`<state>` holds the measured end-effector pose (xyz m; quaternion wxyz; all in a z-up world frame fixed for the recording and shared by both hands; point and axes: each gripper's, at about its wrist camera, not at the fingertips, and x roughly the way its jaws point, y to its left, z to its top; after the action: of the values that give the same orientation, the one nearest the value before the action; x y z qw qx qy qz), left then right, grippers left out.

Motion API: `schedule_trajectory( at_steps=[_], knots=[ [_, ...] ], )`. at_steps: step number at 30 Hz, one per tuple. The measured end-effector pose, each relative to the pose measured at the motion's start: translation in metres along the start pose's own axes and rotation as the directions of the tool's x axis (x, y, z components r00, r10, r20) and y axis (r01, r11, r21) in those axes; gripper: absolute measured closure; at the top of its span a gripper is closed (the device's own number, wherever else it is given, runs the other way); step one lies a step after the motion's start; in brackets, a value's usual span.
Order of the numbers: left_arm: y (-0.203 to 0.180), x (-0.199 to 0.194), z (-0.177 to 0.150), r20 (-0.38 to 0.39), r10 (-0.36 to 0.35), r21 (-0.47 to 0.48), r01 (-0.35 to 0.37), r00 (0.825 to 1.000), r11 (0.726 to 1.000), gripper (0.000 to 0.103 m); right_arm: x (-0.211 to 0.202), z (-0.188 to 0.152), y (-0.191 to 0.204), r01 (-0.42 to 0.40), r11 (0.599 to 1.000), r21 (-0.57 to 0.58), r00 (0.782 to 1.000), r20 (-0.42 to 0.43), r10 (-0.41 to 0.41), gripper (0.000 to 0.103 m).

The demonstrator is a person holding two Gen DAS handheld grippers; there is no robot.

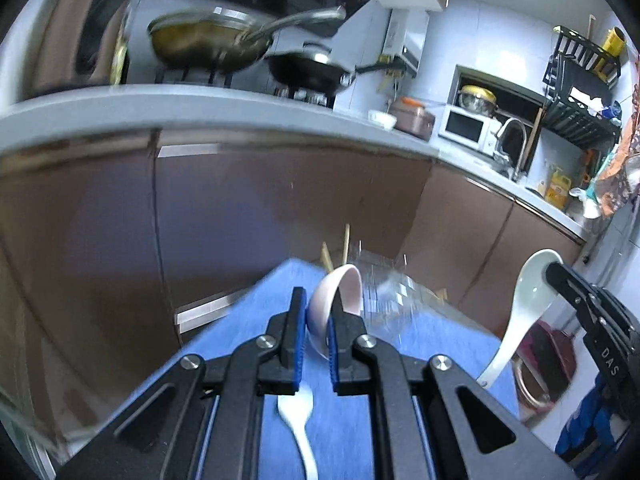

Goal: Organize utensils
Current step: 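Carry both held spoons up over the glass holder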

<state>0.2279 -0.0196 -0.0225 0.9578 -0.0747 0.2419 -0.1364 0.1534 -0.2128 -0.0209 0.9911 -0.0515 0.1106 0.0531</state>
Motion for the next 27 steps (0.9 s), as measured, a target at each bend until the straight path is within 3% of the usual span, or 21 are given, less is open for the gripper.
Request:
schedule_trajectory(
  at_steps=[4,9,13,19,27],
  knots=[
    [-0.018,0.039,0.035,0.077,0.066,0.018,-0.067,0.995,0.998,0.094,0.037,0.018,-0.013,0.082,0.997,0.013,0.995,0.06,-0.083,0.097],
    [-0.037,0.087,0.055,0.135,0.127,0.056,-0.135,0.983,0.989,0.094,0.092,0.022,-0.022,0.145,0.989,-0.008,0.987,0.074,-0.144,0.097],
    [-0.053,0.128,0.052,0.151,0.181,0.117,-0.199,0.972,0.973,0.094,0.125,0.007,-0.026,0.16,0.987,-0.01,0.986,0.048,-0.16,0.097],
    [-0.065,0.169,0.029,0.124,0.199,0.157,-0.218,0.972,0.963,0.094,0.157,-0.018,-0.031,0.176,0.984,-0.029,0.984,-0.002,-0.176,0.097],
    [-0.076,0.193,0.005,0.105,0.213,0.205,-0.231,0.971,0.951,0.094,0.174,-0.037,-0.04,0.176,0.984,-0.024,0.983,-0.05,-0.177,0.097]
  ],
)
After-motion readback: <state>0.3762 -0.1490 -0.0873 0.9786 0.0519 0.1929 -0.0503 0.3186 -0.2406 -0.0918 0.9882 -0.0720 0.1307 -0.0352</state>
